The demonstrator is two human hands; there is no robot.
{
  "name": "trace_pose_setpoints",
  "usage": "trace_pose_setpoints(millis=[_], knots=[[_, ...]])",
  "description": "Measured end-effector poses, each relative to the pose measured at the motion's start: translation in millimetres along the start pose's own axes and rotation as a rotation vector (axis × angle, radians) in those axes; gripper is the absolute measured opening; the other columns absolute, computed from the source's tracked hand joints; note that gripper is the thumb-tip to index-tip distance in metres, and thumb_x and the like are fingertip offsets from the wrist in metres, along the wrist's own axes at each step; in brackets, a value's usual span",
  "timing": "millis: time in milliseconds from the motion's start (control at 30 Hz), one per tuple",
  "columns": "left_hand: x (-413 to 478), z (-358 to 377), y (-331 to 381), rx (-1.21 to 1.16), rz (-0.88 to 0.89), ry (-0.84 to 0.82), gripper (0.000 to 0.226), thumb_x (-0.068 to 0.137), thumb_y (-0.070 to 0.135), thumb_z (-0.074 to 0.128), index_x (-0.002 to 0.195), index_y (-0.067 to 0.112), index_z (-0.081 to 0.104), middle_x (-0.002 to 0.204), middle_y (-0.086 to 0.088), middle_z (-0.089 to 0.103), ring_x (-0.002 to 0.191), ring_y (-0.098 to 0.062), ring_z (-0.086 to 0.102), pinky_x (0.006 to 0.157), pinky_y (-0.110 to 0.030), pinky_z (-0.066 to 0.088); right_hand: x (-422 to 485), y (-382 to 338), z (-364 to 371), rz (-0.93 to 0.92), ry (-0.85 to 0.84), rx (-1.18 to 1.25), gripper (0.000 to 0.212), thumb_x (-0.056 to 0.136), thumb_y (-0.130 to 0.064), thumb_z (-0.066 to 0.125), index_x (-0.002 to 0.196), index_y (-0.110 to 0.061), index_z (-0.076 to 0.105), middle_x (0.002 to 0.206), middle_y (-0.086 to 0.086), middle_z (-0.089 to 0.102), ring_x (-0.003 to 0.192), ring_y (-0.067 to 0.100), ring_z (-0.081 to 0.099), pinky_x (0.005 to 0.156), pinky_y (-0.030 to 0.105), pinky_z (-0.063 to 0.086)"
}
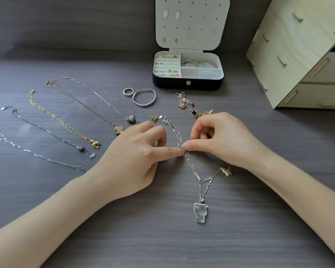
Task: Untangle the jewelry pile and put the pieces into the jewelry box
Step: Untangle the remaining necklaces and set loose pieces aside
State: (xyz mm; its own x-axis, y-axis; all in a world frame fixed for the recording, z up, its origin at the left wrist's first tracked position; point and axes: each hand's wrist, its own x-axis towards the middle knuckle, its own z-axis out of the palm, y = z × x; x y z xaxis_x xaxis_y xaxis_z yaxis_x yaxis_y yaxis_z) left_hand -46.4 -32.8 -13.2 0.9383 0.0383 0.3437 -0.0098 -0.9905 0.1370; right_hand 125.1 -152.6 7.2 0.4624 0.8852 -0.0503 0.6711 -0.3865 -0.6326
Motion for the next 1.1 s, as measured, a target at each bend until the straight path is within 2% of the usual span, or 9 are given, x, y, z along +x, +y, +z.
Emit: trace_pose_setpoints(millis=[100, 267, 467, 667, 767, 867, 933, 1033, 1100], knots=[[1, 1, 1, -0.01, -0.007, 0.002, 0.05, 0.07, -0.004, 0.051, 0.105, 0.025, 0.072, 0.08, -0.004, 0.055, 0.069, -0.02, 0.036, 0.057, -0.027, 0.028, -2, 0, -1, -0.009, 0.009, -0.034, 0.029, 0.064, -0.048, 0.079, 0.063, -0.027, 0.06, 0.052, -0.012, 0.05, 0.054, -0.004, 0.047, 0.055, 0.023, 0.029], [-1, 0, -1, -0.056, -0.03, 0.018, 0.046, 0.073, -0.002, 0.047, 0.099, 0.025, 0.073, 0.08, -0.003, 0.055, 0.067, -0.02, 0.038, 0.058, -0.026, 0.028, -4, 1, -3, -0.009, 0.007, -0.049, 0.03, 0.063, -0.049, 0.079, 0.061, -0.027, 0.06, 0.053, -0.012, 0.05, 0.053, -0.002, 0.047, 0.055, 0.023, 0.03], [-2, -2, -1, -0.117, -0.085, 0.061, 0.04, 0.076, 0.0, 0.045, 0.087, 0.024, 0.074, 0.08, -0.001, 0.056, 0.067, -0.023, 0.047, 0.054, -0.03, 0.039, -5, 4, -6, -0.01, 0.005, -0.044, 0.027, 0.065, -0.044, 0.08, 0.064, -0.025, 0.061, 0.054, -0.011, 0.051, 0.053, -0.001, 0.047, 0.054, 0.022, 0.03], [-2, -4, 2, -0.164, -0.149, 0.093, 0.03, 0.072, 0.004, 0.042, 0.071, 0.02, 0.067, 0.077, 0.005, 0.055, 0.066, -0.024, 0.049, 0.052, -0.036, 0.042, -7, 3, -17, -0.036, -0.112, -0.003, 0.007, 0.076, -0.02, 0.075, 0.074, -0.024, 0.069, 0.06, -0.013, 0.058, 0.051, -0.003, 0.048, 0.051, 0.012, 0.033], [-1, -5, 5, -0.212, -0.183, 0.118, 0.027, 0.071, 0.012, 0.04, 0.067, 0.019, 0.066, 0.075, 0.007, 0.055, 0.066, -0.021, 0.049, 0.054, -0.033, 0.041, -8, 2, -18, -0.039, -0.102, -0.048, 0.018, 0.08, -0.009, 0.063, 0.077, -0.025, 0.07, 0.054, -0.021, 0.056, 0.054, -0.005, 0.048, 0.052, 0.009, 0.035], [2, -6, 10, -0.308, -0.304, 0.172, 0.021, 0.07, 0.022, 0.042, 0.068, 0.02, 0.063, 0.073, 0.009, 0.054, 0.067, -0.015, 0.049, 0.059, -0.03, 0.04, -9, -3, -11, -0.051, -0.046, -0.088, 0.01, 0.081, -0.023, 0.065, 0.075, -0.031, 0.066, 0.063, -0.018, 0.057, 0.061, -0.006, 0.049, 0.055, 0.01, 0.033], [6, -5, 13, -0.343, -0.392, 0.204, 0.017, 0.07, 0.03, 0.045, 0.067, 0.022, 0.059, 0.07, 0.01, 0.052, 0.064, -0.01, 0.047, 0.058, -0.026, 0.037, -9, -8, -5, -0.081, -0.012, -0.139, 0.008, 0.08, -0.034, 0.069, 0.074, -0.032, 0.064, 0.068, -0.015, 0.055, 0.062, -0.003, 0.048, 0.059, 0.016, 0.032], [15, 2, 14, -0.285, -0.468, 0.16, 0.019, 0.073, 0.044, 0.057, 0.065, 0.028, 0.056, 0.066, 0.011, 0.049, 0.061, -0.004, 0.046, 0.058, -0.017, 0.035, -10, -13, -1, -0.122, -0.013, -0.232, 0.008, 0.083, -0.034, 0.067, 0.077, -0.029, 0.063, 0.071, -0.015, 0.053, 0.069, 0.003, 0.047, 0.069, 0.025, 0.036], [20, 6, 14, -0.266, -0.484, 0.124, 0.02, 0.073, 0.043, 0.068, 0.066, 0.027, 0.058, 0.068, 0.012, 0.049, 0.062, -0.002, 0.044, 0.058, -0.011, 0.032, -10, -14, 0, -0.139, -0.026, -0.292, 0.008, 0.087, -0.033, 0.062, 0.082, -0.026, 0.064, 0.078, -0.014, 0.052, 0.079, 0.006, 0.046, 0.075, 0.027, 0.037]])
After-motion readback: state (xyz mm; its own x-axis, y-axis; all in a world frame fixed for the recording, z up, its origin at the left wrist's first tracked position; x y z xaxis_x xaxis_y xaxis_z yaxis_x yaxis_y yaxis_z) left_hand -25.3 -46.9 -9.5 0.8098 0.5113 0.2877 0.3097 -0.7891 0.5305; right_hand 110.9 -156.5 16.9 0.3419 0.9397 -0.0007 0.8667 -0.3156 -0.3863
